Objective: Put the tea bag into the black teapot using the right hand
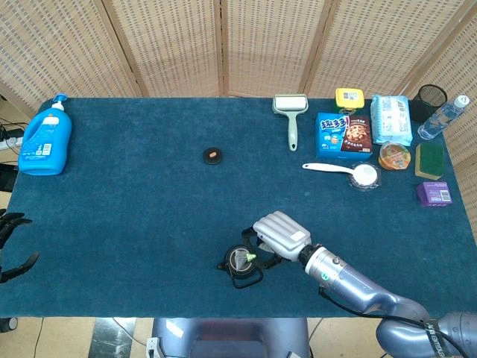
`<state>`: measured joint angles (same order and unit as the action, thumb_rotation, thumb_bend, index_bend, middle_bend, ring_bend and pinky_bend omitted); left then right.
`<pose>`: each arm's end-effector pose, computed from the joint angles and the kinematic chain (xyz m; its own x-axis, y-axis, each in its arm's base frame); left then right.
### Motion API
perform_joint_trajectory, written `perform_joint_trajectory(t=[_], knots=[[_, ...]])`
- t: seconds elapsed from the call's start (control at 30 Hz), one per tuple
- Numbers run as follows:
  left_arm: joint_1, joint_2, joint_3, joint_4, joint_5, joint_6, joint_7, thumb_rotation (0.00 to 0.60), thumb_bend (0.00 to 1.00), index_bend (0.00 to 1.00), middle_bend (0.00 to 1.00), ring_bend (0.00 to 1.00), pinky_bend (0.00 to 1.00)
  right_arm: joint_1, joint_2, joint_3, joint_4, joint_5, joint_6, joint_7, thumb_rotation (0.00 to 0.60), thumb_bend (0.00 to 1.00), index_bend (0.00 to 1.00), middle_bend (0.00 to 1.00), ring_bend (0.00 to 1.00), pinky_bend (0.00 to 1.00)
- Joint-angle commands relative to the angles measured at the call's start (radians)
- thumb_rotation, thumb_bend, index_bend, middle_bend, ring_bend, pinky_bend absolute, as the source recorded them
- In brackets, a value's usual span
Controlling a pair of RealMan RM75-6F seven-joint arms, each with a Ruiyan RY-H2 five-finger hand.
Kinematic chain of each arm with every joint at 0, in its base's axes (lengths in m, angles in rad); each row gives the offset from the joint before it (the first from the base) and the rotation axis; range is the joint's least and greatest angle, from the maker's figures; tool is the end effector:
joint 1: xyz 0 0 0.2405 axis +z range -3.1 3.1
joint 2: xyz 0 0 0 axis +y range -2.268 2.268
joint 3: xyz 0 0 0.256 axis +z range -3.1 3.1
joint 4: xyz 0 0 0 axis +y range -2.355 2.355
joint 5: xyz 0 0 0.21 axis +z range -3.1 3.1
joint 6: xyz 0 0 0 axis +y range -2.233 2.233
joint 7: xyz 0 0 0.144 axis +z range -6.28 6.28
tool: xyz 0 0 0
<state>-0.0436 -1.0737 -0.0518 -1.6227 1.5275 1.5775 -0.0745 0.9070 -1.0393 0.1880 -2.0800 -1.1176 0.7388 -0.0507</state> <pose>-0.3099 0.1682 0.1834 0.3587 -0.0770 0.9303 0.9329 -0.0046 -0.3601 -0.0486 -0.2912 0.0734 0.3400 -0.5220 0.7822 -0.8350 -0.5502 -0.0042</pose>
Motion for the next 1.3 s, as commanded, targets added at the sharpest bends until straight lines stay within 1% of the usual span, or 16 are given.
perform_joint_trajectory(t=[0.03, 0.2, 0.33, 0.53, 0.77, 0.87, 0.93, 1.03, 1.13, 1.23, 1.3], knots=[[0.001, 0.001, 0.0, 0.002, -0.003, -0.002, -0.001, 0.6, 0.26, 0.3, 0.23, 0.12, 0.11, 0.014, -0.027, -0.002, 0.041, 0.03, -0.012, -0.002, 0.6, 0.36, 0.59, 1.0, 1.0, 1.0], [0.0, 0.003, 0.0, 0.003, -0.009, -0.009, 0.001, 0.6, 0.26, 0.3, 0.23, 0.12, 0.11, 0.017, -0.049, -0.01, 0.085, 0.051, -0.02, 0.002, 0.6, 0.36, 0.58, 1.0, 1.0, 1.0], [-0.006, 0.001, 0.0, -0.002, -0.01, -0.021, 0.013, 0.6, 0.26, 0.3, 0.23, 0.12, 0.11, 0.012, -0.072, -0.031, 0.154, 0.068, -0.04, 0.017, 0.6, 0.36, 0.58, 1.0, 1.0, 1.0], [-0.012, -0.002, -0.001, -0.014, -0.014, -0.032, 0.034, 0.6, 0.26, 0.3, 0.23, 0.12, 0.11, -0.006, -0.092, -0.053, 0.247, 0.064, -0.072, 0.061, 0.6, 0.36, 0.58, 1.0, 1.0, 1.0], [-0.02, -0.006, -0.002, -0.028, -0.016, -0.045, 0.06, 0.6, 0.26, 0.3, 0.23, 0.12, 0.11, -0.028, -0.086, -0.064, 0.325, 0.048, -0.109, 0.119, 0.6, 0.36, 0.56, 1.0, 1.0, 1.0], [-0.025, -0.011, -0.002, -0.031, -0.02, -0.054, 0.068, 0.6, 0.26, 0.3, 0.23, 0.12, 0.11, -0.033, -0.079, -0.072, 0.345, 0.043, -0.134, 0.136, 0.6, 0.36, 0.51, 1.0, 1.0, 1.0], [-0.027, -0.012, -0.002, -0.033, -0.02, -0.057, 0.071, 0.6, 0.26, 0.3, 0.23, 0.12, 0.11, -0.034, -0.074, -0.076, 0.35, 0.036, -0.147, 0.142, 0.6, 0.36, 0.46, 1.0, 1.0, 1.0], [-0.03, -0.014, -0.003, -0.034, -0.019, -0.059, 0.075, 0.6, 0.26, 0.3, 0.23, 0.12, 0.11, -0.034, -0.063, -0.082, 0.355, 0.027, -0.169, 0.149, 0.6, 0.36, 0.34, 1.0, 1.0, 1.0], [-0.032, -0.016, -0.004, -0.036, -0.019, -0.061, 0.079, 0.6, 0.26, 0.3, 0.23, 0.12, 0.11, -0.032, -0.053, -0.083, 0.358, 0.015, -0.189, 0.157, 0.6, 0.37, 0.26, 1.0, 1.0, 1.0], [-0.034, -0.016, -0.004, -0.036, -0.021, -0.065, 0.08, 0.6, 0.26, 0.3, 0.23, 0.12, 0.11, -0.035, -0.046, -0.083, 0.349, -0.002, -0.198, 0.166, 0.6, 0.39, 0.22, 0.99, 1.0, 1.0], [-0.034, -0.015, -0.005, -0.035, -0.024, -0.064, 0.082, 0.6, 0.26, 0.3, 0.23, 0.12, 0.11, -0.026, -0.013, -0.077, 0.297, -0.036, -0.23, 0.179, 0.6, 0.41, 0.21, 0.99, 1.0, 1.0]])
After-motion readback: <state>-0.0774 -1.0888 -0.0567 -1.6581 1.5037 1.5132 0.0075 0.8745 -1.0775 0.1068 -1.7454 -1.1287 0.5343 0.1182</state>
